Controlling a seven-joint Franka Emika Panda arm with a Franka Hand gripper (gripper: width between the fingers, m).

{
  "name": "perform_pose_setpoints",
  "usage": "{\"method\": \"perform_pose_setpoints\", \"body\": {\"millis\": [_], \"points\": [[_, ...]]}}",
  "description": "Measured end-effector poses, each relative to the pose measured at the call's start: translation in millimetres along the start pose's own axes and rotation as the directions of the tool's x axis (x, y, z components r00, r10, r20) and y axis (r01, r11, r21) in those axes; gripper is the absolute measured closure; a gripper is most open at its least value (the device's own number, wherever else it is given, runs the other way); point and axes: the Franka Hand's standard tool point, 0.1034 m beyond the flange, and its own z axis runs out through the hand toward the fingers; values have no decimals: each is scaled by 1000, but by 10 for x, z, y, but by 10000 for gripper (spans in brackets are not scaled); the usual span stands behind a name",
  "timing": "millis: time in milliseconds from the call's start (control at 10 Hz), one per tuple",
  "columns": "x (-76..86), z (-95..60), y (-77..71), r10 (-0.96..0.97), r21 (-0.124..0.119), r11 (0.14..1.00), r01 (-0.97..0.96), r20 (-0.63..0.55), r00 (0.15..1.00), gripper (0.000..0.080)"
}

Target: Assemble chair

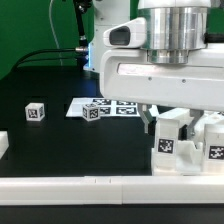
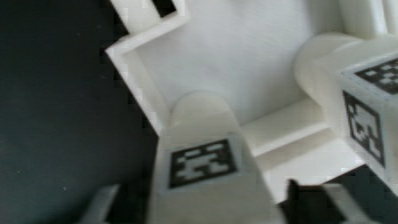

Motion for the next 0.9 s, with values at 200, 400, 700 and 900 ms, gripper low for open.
{"method": "perform_pose_setpoints", "body": {"millis": [200,400,700,900], "points": [[1,-5,-2,170,2,986,-170,4,985,517],[30,-36,18,434,-4,901,-434,16,901,517],[12,-9,16,804,0,593,-805,58,592,515],[18,-7,17,836,0,546,-838,59,545,515]]}}
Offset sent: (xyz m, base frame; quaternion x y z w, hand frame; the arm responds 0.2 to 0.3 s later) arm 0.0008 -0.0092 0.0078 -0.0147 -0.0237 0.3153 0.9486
